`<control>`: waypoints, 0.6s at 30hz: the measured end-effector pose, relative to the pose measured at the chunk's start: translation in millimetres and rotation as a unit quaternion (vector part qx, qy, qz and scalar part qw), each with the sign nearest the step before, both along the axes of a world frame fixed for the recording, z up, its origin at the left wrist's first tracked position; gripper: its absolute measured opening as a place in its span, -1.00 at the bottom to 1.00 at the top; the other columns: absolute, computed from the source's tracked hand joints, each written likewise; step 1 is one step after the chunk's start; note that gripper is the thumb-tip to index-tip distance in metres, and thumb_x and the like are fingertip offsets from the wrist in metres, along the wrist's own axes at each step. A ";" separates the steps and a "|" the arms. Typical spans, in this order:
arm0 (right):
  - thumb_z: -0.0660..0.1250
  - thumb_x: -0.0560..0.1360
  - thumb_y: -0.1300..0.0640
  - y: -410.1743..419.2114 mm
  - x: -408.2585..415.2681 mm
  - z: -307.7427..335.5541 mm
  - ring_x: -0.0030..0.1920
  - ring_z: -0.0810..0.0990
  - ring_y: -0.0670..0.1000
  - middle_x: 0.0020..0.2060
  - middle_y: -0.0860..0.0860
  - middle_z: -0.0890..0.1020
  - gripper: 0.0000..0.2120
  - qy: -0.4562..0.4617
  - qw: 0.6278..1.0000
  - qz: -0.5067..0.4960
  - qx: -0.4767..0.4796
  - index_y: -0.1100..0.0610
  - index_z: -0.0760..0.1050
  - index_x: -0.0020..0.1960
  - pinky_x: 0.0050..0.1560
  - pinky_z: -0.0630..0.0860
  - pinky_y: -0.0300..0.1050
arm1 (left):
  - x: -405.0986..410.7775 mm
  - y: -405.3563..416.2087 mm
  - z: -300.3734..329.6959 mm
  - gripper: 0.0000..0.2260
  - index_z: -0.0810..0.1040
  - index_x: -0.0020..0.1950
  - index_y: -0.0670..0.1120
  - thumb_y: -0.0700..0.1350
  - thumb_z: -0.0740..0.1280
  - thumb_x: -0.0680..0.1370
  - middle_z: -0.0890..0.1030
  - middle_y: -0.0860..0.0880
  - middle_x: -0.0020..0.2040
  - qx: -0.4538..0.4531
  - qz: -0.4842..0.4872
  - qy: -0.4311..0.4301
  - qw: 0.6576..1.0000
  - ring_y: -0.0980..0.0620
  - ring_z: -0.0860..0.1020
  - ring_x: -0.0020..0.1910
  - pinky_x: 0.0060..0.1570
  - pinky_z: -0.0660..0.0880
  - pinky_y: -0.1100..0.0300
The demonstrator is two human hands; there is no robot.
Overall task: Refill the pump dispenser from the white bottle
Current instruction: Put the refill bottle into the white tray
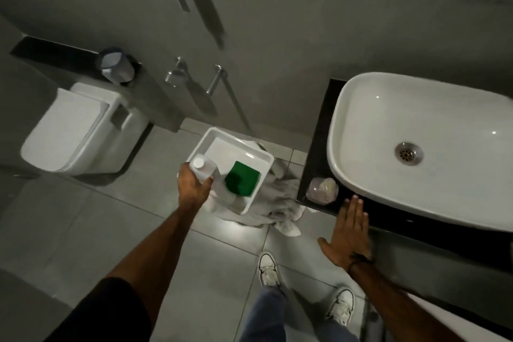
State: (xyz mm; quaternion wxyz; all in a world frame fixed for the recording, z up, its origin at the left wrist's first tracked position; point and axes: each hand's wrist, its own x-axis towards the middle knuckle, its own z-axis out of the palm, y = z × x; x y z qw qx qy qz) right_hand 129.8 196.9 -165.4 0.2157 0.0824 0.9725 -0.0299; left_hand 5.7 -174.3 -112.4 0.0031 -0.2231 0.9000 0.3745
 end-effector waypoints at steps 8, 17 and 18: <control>0.32 0.38 -0.37 -3.7 -1.3 -0.7 0.57 -0.28 0.28 0.57 0.31 -0.23 0.17 -0.024 0.999 0.002 0.040 0.32 -0.21 0.58 0.58 -0.12 0.21 | -56.6 -19.9 -49.7 -0.42 0.40 0.23 -0.44 -0.14 0.56 0.41 0.53 -0.40 0.13 0.020 -0.022 -0.024 0.999 -0.31 0.54 0.14 0.09 0.45 -0.03; 0.25 0.46 -0.33 -5.5 -2.2 8.8 0.55 -0.40 0.25 0.54 0.27 -0.37 0.10 -0.063 0.997 -0.023 0.042 0.26 -0.35 0.57 0.58 -0.11 0.22 | -61.1 -19.9 -77.6 -0.31 0.30 0.36 -0.37 -0.25 0.60 0.37 0.48 -0.34 0.30 0.064 0.062 -0.076 0.993 -0.31 0.49 0.29 0.33 0.44 -0.14; 0.24 0.46 -0.33 -7.9 -4.4 9.8 0.55 -0.39 0.25 0.54 0.27 -0.37 0.10 -0.053 0.997 -0.021 0.049 0.27 -0.35 0.57 0.58 -0.11 0.21 | -59.0 -16.0 -74.2 -0.28 0.28 0.39 -0.36 -0.26 0.60 0.37 0.45 -0.34 0.35 0.069 0.088 -0.096 0.989 -0.30 0.46 0.33 0.38 0.41 -0.14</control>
